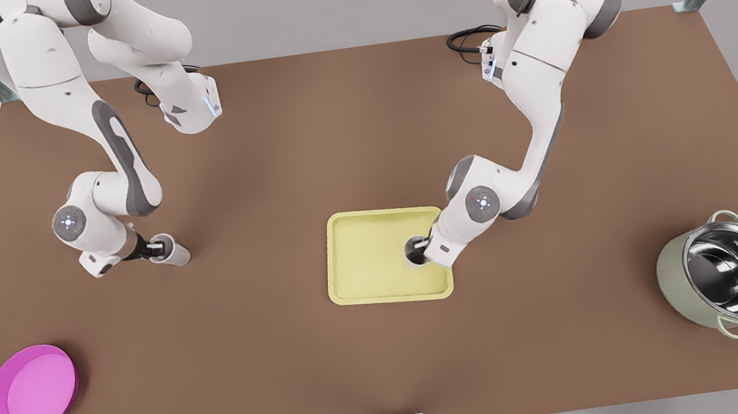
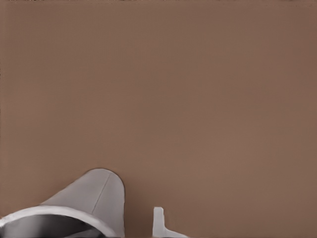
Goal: Use both arms to respectively pick up the white IKEA cups from the middle-left and middle-right positions, then place the white IKEA cups onto the middle-middle tray, ensuring that the cups remain upright and do not tip over
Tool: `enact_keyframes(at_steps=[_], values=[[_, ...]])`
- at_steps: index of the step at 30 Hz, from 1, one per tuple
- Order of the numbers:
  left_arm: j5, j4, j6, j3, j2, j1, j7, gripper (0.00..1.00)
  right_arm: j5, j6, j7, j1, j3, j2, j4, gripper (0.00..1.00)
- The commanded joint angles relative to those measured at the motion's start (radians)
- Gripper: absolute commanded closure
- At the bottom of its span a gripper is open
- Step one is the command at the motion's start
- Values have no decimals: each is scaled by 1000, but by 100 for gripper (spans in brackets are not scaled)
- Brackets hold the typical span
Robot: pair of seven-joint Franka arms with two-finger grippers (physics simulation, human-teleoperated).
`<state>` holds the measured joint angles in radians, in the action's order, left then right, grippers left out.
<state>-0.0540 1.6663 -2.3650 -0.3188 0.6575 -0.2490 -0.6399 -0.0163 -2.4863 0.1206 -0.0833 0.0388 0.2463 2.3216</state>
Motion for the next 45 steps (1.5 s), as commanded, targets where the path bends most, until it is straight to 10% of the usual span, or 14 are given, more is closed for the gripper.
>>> enact_keyframes(at_steps=[1,8,14,22,27,30,34,35,36,45], values=[[8,0,-34,0,2,-1,-224,79,1,-22,5,2,-2,1,-4,68],[22,6,-48,1,21,1,-222,71,1,16,-4,102,-5,-5,-125,79],[29,6,-48,1,19,7,-231,1,-200,17,-15,367,-3,53,-254,79],[28,-8,96,4,-56,22,-259,0,-340,18,-19,579,-3,209,-516,79],[115,-480,963,21,-78,154,-218,0,-347,89,-19,606,-37,369,-712,79],[146,-559,1164,20,-84,295,64,0,-347,89,-19,614,-40,404,-711,79],[178,-392,1150,181,-415,220,440,0,-356,89,-16,631,-42,418,-712,79],[177,-404,1167,181,-415,220,476,0,-364,89,-19,631,-46,418,-717,70],[174,-415,1182,178,-404,218,476,0,-363,89,-18,631,-46,418,-716,0],[166,-416,1185,144,-380,228,474,0,-364,89,-10,632,-46,409,-722,0]])
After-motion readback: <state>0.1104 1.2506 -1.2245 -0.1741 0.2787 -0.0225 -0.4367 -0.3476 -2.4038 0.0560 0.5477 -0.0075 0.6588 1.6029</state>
